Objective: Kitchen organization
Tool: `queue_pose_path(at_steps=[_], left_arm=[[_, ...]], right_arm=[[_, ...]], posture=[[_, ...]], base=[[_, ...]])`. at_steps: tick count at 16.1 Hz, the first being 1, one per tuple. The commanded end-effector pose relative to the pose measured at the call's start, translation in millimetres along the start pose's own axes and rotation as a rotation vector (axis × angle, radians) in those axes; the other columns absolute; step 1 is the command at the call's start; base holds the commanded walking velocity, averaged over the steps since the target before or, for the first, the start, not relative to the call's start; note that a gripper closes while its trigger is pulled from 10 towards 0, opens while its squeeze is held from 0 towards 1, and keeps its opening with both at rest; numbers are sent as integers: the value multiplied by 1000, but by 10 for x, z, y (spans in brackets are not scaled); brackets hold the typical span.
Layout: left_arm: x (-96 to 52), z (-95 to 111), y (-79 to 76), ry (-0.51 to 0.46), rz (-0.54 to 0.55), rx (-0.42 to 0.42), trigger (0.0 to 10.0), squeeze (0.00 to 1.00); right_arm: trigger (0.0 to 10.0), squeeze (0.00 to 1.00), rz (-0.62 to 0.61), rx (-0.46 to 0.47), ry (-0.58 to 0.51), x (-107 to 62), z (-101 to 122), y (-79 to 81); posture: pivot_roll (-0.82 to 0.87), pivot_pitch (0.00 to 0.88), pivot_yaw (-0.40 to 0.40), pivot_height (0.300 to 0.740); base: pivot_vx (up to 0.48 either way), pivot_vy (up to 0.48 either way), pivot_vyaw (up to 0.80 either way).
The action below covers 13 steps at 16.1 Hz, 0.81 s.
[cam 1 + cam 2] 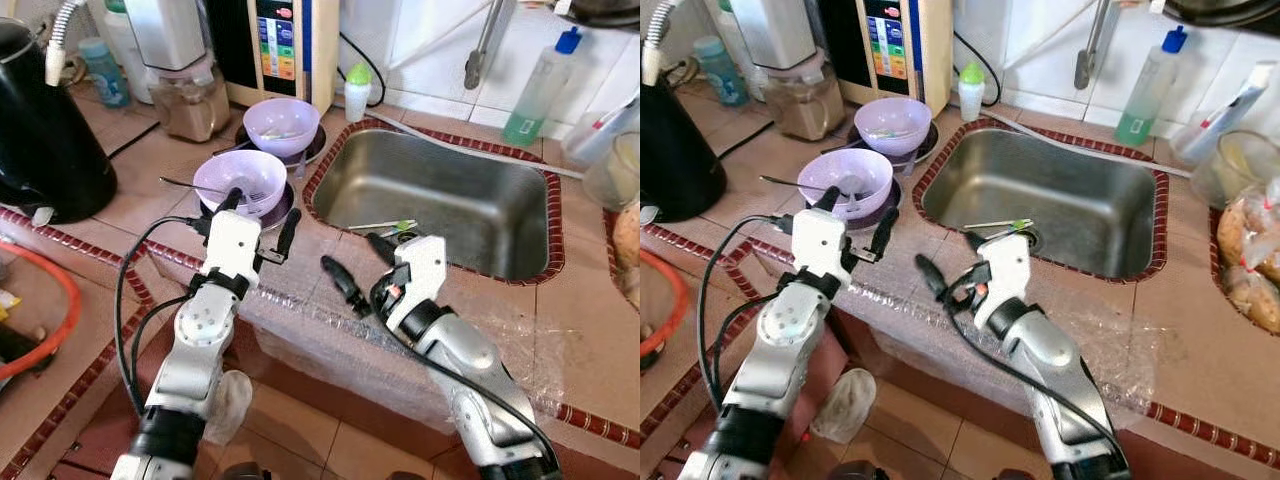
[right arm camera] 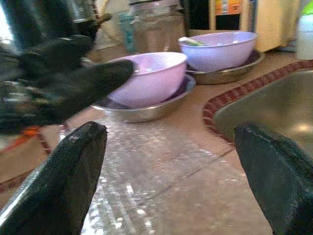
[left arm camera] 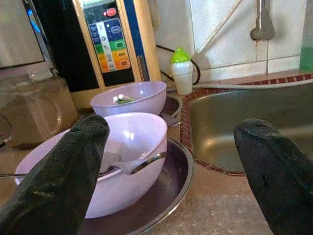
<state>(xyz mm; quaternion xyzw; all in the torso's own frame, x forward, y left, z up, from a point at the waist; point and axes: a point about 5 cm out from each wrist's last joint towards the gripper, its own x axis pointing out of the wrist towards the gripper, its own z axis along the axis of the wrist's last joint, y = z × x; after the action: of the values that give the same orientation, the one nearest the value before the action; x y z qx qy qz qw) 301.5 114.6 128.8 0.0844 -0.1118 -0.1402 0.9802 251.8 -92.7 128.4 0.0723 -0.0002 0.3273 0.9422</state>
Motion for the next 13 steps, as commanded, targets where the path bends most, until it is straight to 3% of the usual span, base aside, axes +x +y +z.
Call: queue_pose_path(at_steps=[1, 3, 4, 8, 13], left_arm=[[53, -5, 48, -5, 25, 19, 10000, 0], [104, -18, 53, -10, 27, 18, 9961, 0], [163, -30, 63, -12, 28, 17, 0, 0], [242, -72, 105, -18, 42, 38, 0, 0], [239, -121, 157, -17, 43, 48, 0, 0]], right_arm=[[10000, 0, 58, -1, 4, -9, 19, 88], [10000, 0, 72, 10, 10, -17, 18, 110], [10000, 0, 103, 17, 13, -9, 37, 130], [10000, 0, 130, 15, 43, 0, 23, 121], [10000, 0, 141, 19, 42, 40, 18, 131]], posture=[[-82, 75, 45, 740], [-83, 73, 40, 740], [-83, 71, 37, 740], [-74, 52, 37, 740], [-66, 31, 32, 740]], base=[[0, 0, 0], [0, 0, 0], [0, 0, 0], [0, 0, 0], [0, 0, 0]])
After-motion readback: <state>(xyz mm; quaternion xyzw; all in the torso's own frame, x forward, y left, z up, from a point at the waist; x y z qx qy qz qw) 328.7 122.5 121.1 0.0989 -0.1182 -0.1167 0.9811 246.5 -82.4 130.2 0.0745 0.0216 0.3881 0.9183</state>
